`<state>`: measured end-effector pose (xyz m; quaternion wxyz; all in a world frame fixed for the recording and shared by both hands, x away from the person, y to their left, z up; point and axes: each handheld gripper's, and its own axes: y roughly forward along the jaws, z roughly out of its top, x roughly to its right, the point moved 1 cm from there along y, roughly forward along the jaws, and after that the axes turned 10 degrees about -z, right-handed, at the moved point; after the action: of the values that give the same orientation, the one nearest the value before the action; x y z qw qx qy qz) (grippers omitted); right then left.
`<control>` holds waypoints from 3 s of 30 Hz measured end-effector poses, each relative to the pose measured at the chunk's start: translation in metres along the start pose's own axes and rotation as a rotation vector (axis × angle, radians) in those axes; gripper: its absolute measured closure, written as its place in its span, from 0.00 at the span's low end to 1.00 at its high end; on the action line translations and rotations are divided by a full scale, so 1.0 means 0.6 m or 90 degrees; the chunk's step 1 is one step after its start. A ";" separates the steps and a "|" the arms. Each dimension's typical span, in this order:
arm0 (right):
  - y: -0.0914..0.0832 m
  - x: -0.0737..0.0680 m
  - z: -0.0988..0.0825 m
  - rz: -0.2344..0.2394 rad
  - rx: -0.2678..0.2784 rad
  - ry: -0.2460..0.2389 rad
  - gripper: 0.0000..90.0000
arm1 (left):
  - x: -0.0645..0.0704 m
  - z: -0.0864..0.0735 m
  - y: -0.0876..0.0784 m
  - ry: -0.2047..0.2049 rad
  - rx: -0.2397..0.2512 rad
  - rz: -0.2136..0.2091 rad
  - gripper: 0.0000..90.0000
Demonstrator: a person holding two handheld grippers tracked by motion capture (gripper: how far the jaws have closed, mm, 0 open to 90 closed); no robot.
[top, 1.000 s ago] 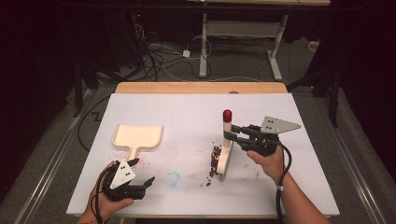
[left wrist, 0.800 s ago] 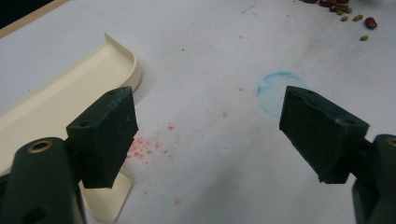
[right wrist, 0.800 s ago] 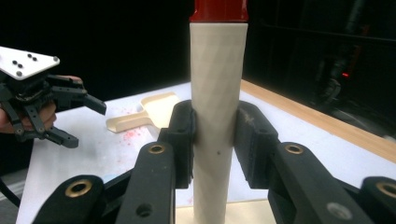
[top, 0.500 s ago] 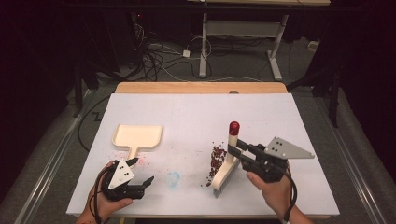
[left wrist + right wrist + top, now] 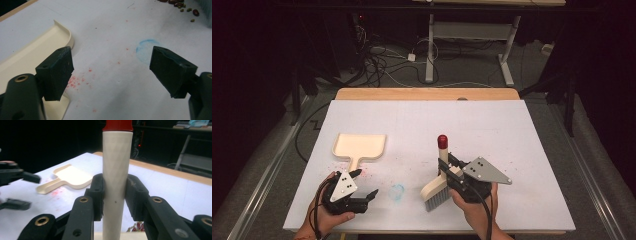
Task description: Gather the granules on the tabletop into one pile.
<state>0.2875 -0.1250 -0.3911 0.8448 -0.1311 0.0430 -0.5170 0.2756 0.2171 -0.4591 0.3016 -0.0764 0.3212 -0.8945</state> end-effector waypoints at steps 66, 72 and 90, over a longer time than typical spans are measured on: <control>0.046 0.034 0.040 -0.031 0.049 0.066 0.78 | 0.004 -0.003 -0.003 -0.007 -0.006 -0.006 0.21; 0.046 0.060 0.071 0.086 0.097 0.055 0.78 | 0.003 -0.002 -0.001 -0.008 -0.008 -0.006 0.21; 0.187 0.043 0.061 0.409 0.074 -0.058 0.78 | -0.002 -0.007 -0.003 -0.014 -0.010 -0.008 0.21</control>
<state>0.4040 -0.0932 -0.3840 0.9718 -0.0854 0.0145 -0.2193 0.2743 0.2211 -0.4615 0.2992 -0.0905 0.3242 -0.8928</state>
